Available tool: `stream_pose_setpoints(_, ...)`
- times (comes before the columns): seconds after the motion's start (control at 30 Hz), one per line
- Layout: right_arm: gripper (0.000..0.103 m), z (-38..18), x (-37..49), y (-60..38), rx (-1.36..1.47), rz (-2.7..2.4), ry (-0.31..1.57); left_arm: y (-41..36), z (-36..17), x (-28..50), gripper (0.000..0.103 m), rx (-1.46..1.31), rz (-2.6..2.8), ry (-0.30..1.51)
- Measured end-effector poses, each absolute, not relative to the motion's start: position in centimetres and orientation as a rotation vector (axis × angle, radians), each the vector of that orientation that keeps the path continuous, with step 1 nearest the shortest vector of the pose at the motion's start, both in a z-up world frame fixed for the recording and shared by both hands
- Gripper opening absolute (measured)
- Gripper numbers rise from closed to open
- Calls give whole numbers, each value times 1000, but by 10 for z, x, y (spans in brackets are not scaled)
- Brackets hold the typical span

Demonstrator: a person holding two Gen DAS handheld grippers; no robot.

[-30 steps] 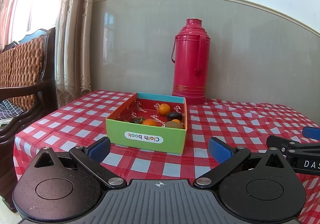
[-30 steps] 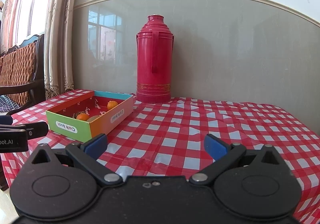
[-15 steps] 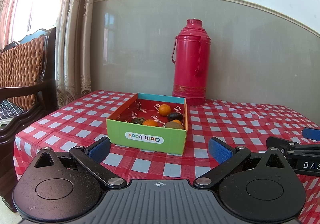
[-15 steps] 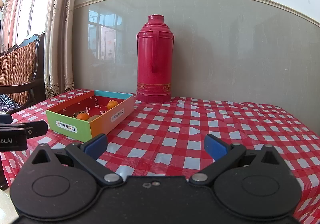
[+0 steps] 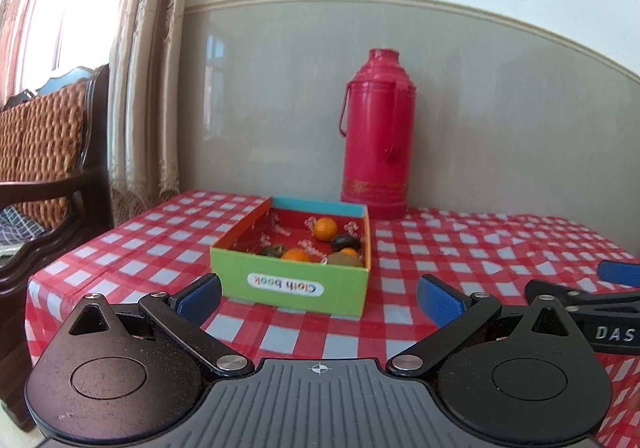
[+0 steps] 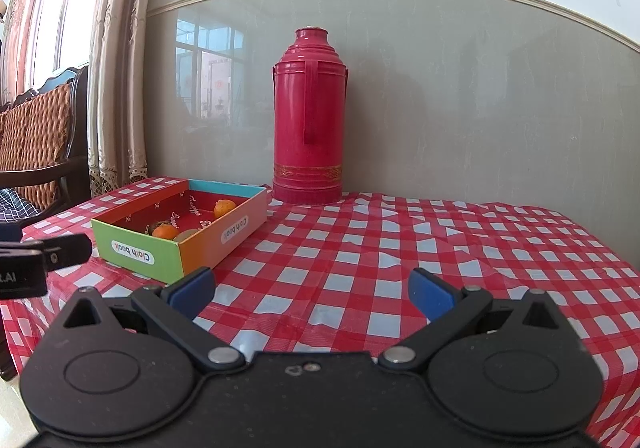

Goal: Organize fruits

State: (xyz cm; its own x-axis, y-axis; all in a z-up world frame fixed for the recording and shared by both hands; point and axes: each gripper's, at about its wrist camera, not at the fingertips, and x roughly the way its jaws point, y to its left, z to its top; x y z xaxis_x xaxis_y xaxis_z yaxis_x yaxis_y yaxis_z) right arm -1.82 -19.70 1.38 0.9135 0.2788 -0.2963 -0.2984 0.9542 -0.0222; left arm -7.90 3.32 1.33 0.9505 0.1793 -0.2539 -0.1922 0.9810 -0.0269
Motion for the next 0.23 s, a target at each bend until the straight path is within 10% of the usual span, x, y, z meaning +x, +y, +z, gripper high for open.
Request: stream_pose_setpoints(0.23,97,14,-18,-197,-67,298,296,35,13,-80,103,-76,183,246)
